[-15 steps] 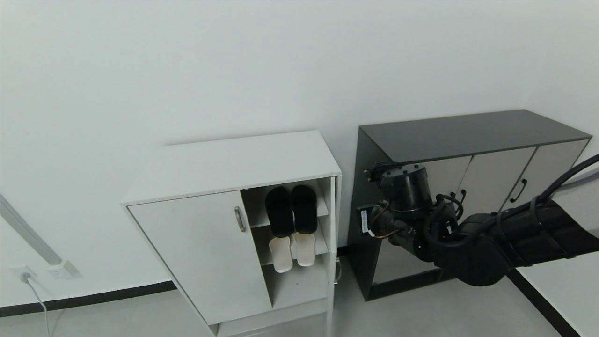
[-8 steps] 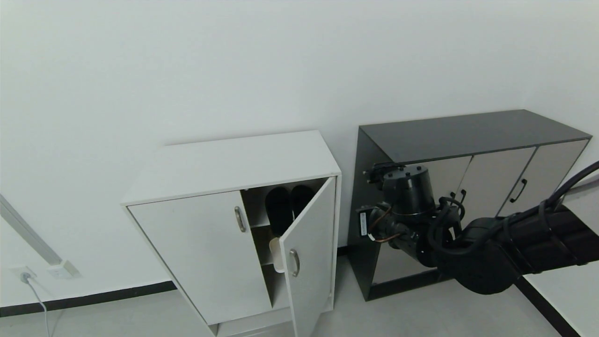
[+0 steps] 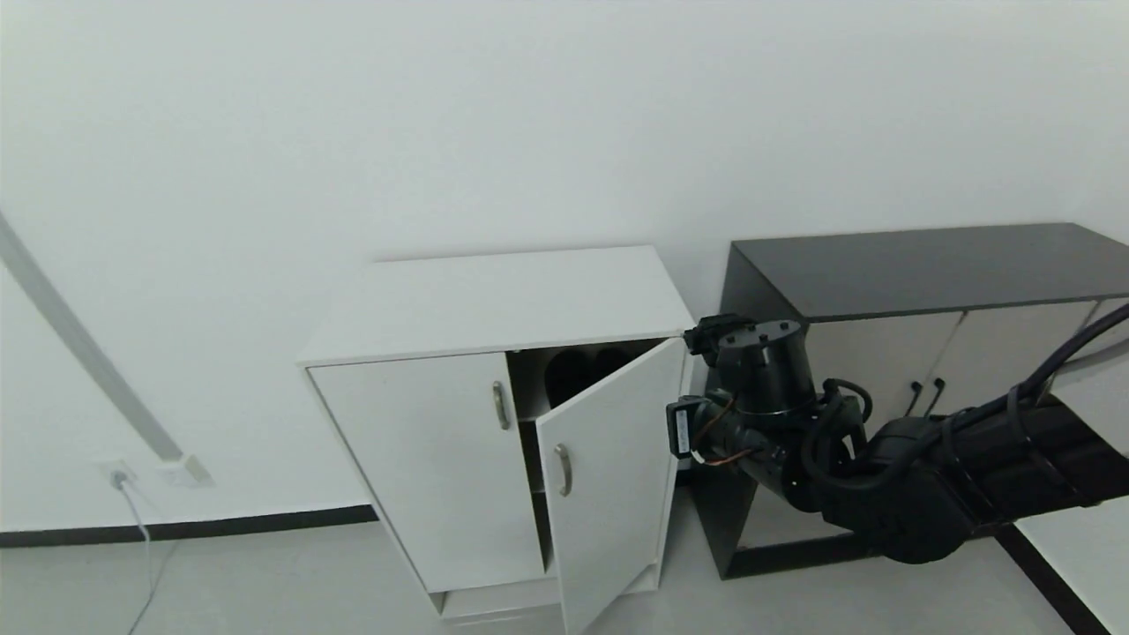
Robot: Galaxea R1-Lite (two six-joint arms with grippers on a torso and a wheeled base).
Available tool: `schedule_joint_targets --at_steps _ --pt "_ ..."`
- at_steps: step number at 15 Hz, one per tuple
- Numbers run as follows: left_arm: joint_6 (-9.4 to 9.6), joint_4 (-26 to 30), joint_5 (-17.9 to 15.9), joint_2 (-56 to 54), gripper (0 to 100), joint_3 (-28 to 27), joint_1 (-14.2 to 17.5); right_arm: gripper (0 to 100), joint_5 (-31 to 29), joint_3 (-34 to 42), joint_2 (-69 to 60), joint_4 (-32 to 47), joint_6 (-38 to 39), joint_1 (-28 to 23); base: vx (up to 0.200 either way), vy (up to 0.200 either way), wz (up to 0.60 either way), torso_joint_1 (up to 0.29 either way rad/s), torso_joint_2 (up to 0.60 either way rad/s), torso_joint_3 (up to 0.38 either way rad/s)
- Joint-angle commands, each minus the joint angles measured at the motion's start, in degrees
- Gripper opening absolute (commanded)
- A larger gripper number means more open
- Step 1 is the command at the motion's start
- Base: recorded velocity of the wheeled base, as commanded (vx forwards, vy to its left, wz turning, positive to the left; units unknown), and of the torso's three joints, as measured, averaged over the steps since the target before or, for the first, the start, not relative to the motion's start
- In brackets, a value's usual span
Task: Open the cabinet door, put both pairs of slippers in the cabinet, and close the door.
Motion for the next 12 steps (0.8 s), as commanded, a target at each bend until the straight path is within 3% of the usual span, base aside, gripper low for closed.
schedule_joint_targets --at_steps 1,7,12 --pt "-0.02 0.0 0.0 0.1 0 0.0 0.1 0 0.0 0.4 0.2 -0.4 0.0 0.3 0.000 0.000 0.60 0.002 0.01 0.007" --pt "-0.02 0.0 0.0 0.1 0 0.0 0.1 0 1.5 4.6 0.1 -4.9 -0.6 1.0 0.000 0.000 0.00 0.000 0.00 0.000" --pt "0.07 0.0 0.0 0.1 0 0.0 0.1 0 6.3 17.7 0.2 -20.6 -3.0 1.2 0.000 0.000 0.00 0.000 0.00 0.000"
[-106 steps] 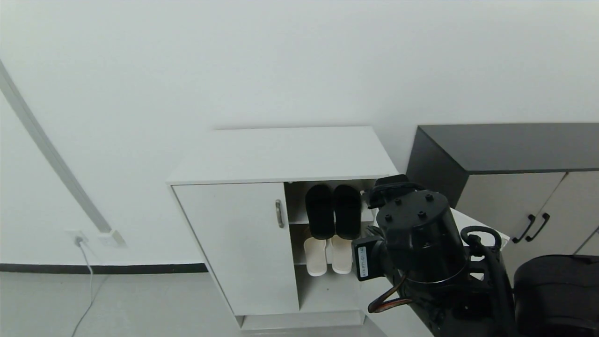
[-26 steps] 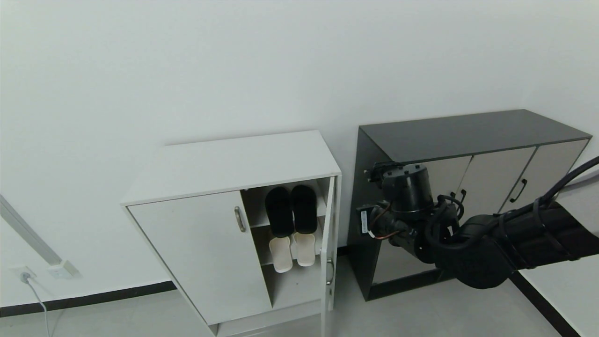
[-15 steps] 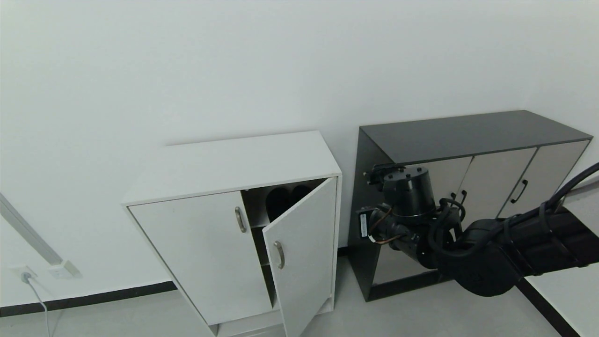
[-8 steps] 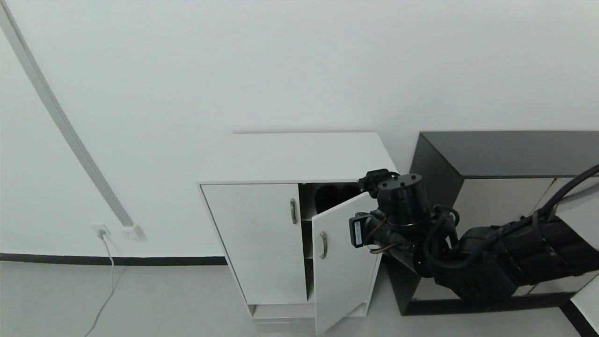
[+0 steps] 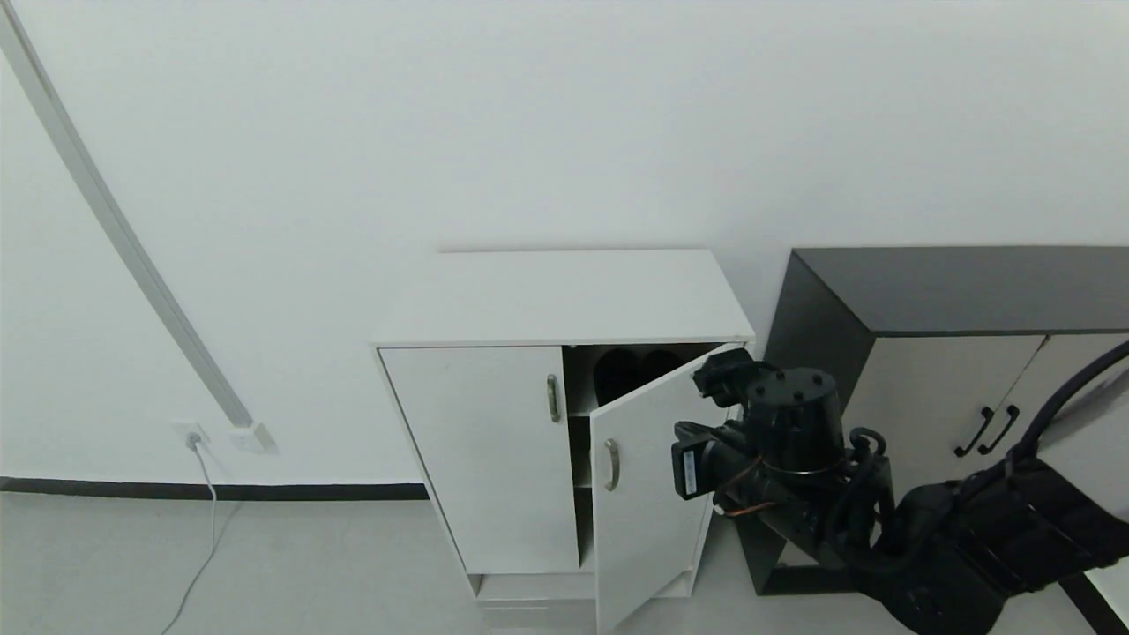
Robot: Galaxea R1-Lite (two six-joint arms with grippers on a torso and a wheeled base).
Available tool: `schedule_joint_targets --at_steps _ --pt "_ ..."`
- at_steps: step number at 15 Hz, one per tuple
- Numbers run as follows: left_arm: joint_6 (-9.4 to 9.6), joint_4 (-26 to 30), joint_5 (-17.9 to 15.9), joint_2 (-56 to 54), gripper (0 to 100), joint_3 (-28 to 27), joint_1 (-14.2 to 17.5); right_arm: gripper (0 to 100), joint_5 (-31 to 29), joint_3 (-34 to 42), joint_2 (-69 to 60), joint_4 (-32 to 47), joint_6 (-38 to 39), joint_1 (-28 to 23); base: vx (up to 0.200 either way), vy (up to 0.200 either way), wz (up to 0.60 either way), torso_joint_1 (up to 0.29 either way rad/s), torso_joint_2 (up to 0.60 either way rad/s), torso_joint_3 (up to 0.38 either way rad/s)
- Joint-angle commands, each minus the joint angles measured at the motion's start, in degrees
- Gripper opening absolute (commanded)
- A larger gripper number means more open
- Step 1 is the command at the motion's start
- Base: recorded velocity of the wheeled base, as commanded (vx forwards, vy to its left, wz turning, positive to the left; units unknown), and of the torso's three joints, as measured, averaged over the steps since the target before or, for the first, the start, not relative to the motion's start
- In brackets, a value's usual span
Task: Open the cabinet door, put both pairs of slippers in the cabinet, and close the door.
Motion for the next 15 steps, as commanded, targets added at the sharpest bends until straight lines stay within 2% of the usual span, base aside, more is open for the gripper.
schedule_joint_targets --at_steps 1,7,11,15 --pt "0.01 0.0 0.0 0.1 0 0.0 -0.1 0 1.2 5.2 0.3 -3.5 -0.4 0.2 0.000 0.000 0.00 0.000 0.00 0.000" --pt "0.01 0.0 0.0 0.1 0 0.0 -0.1 0 1.5 14.8 2.2 -12.4 -0.1 0.6 0.200 0.000 0.00 0.002 0.00 0.002" --pt "0.01 0.0 0.0 0.1 0 0.0 -0.1 0 1.6 15.8 4.6 -17.0 -0.2 0.6 0.000 0.000 0.00 0.000 0.00 0.000" --pt "0.01 0.0 0.0 0.1 0 0.0 0.0 0 1.6 11.8 9.6 -19.8 -0.1 0.6 0.000 0.000 0.00 0.000 0.00 0.000"
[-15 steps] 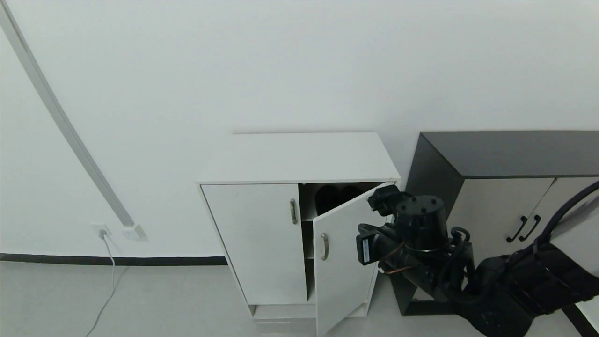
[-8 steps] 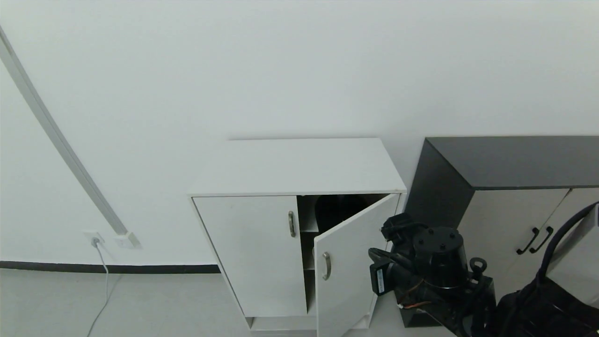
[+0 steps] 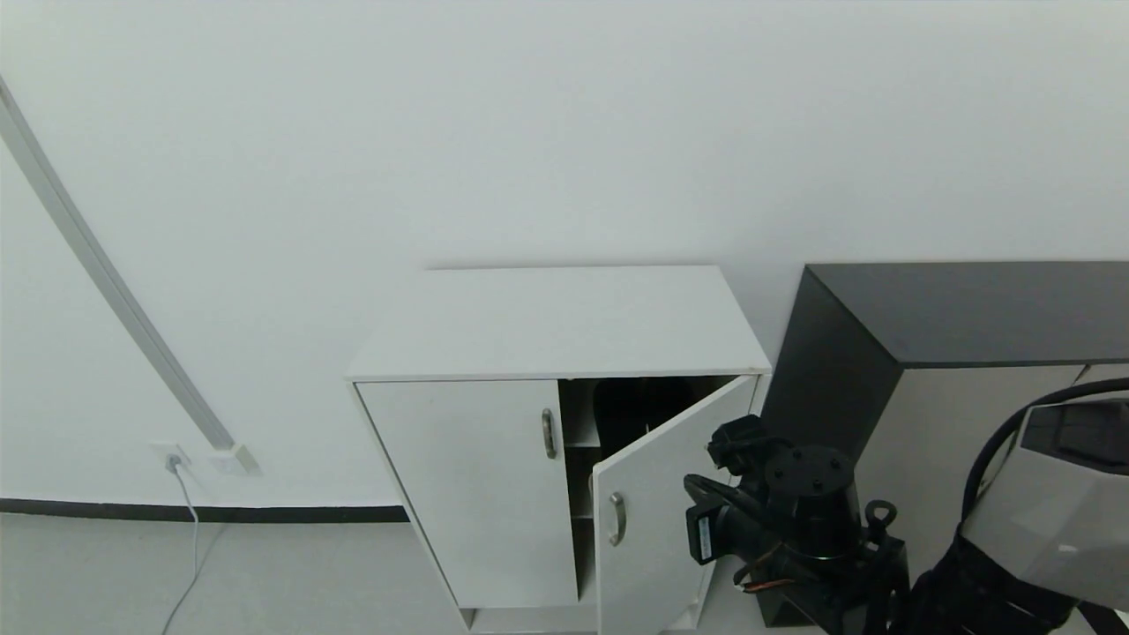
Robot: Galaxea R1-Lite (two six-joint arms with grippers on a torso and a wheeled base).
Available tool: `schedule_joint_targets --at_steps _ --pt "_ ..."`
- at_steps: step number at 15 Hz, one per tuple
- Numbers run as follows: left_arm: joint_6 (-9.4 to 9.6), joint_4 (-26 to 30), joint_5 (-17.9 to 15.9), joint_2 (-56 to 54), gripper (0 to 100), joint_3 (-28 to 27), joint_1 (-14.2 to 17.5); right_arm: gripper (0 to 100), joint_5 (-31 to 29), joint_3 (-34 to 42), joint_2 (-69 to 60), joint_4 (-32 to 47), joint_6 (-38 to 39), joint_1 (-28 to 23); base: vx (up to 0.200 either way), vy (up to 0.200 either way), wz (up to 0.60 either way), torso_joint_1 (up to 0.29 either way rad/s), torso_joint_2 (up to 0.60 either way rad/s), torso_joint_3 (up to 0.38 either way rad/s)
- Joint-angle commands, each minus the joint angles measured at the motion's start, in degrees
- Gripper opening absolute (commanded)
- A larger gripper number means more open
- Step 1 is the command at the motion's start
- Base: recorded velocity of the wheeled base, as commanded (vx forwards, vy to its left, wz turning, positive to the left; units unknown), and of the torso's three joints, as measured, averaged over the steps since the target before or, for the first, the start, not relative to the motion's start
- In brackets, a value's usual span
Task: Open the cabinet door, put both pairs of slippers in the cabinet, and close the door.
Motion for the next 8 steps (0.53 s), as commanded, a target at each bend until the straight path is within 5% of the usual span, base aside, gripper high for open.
schedule_joint_targets --at_steps 1,8 --pt "-0.13 0.0 0.0 0.1 0 0.0 -0.1 0 0.0 -2.6 3.4 -0.1 -0.1 0.1 0.000 0.000 0.00 0.000 0.00 0.000" --pt "-0.13 0.0 0.0 0.1 0 0.0 0.0 0 0.0 -10.8 9.6 0.4 -0.2 -0.9 0.000 0.000 0.00 0.000 0.00 0.000"
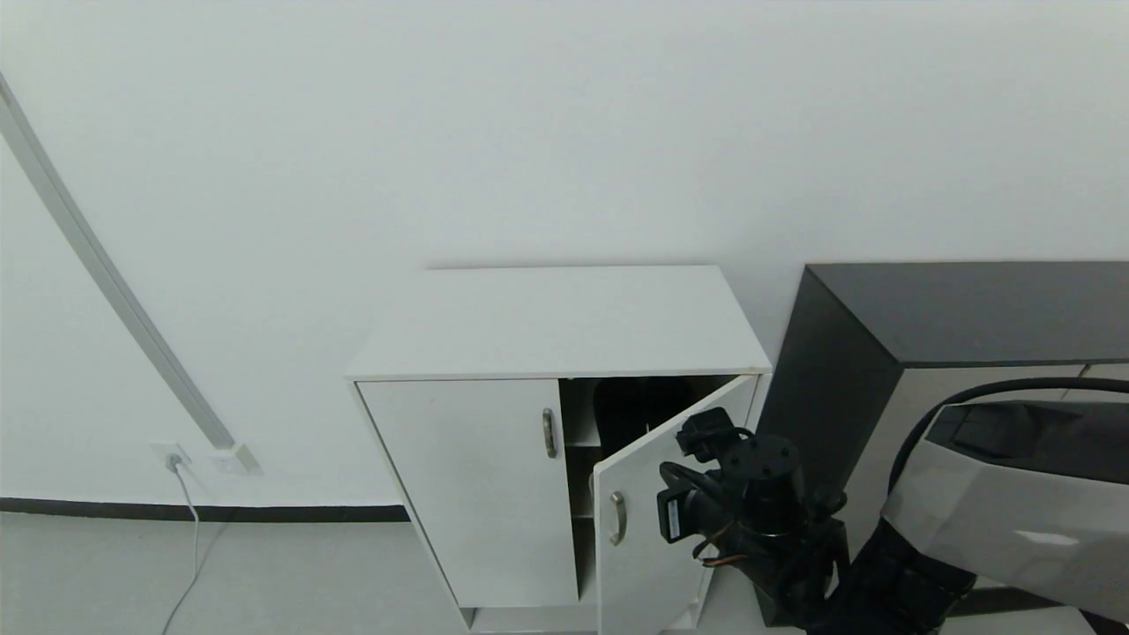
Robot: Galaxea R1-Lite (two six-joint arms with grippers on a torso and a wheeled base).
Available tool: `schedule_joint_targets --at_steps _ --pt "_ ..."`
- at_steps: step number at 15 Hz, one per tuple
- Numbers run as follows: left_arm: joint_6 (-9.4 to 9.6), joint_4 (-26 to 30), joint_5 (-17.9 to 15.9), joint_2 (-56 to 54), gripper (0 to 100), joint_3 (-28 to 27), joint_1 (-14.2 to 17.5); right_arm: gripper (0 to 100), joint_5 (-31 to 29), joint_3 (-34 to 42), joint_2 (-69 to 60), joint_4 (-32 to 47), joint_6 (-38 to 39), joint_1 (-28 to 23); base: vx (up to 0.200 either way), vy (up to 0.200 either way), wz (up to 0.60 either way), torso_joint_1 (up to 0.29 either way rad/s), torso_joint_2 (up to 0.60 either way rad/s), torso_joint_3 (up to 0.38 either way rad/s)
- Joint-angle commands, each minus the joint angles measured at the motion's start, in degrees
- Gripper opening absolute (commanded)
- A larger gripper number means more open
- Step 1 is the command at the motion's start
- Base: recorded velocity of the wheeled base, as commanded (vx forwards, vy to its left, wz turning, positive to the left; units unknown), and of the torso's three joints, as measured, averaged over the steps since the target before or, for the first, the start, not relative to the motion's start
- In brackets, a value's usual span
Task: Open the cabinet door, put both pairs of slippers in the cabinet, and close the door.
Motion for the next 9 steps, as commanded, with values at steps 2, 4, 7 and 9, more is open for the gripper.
schedule_joint_targets --at_steps 2,4,7,9 --pt "-0.04 0.0 0.0 0.1 0 0.0 0.1 0 0.6 -3.7 3.6 0.1 -0.1 -0.5 0.000 0.000 0.00 0.000 0.00 0.000" --pt "-0.04 0.0 0.0 0.1 0 0.0 0.0 0 0.7 -6.8 5.7 0.4 -0.2 -1.0 0.000 0.000 0.00 0.000 0.00 0.000" --pt "-0.04 0.0 0.0 0.1 0 0.0 0.0 0 0.7 -9.7 7.3 0.4 -0.9 -1.8 0.000 0.000 0.00 0.000 0.00 0.000" --pt "-0.04 0.0 0.0 0.1 0 0.0 0.0 0 0.7 -12.0 8.0 2.9 -1.0 -2.6 0.000 0.000 0.00 0.000 0.00 0.000"
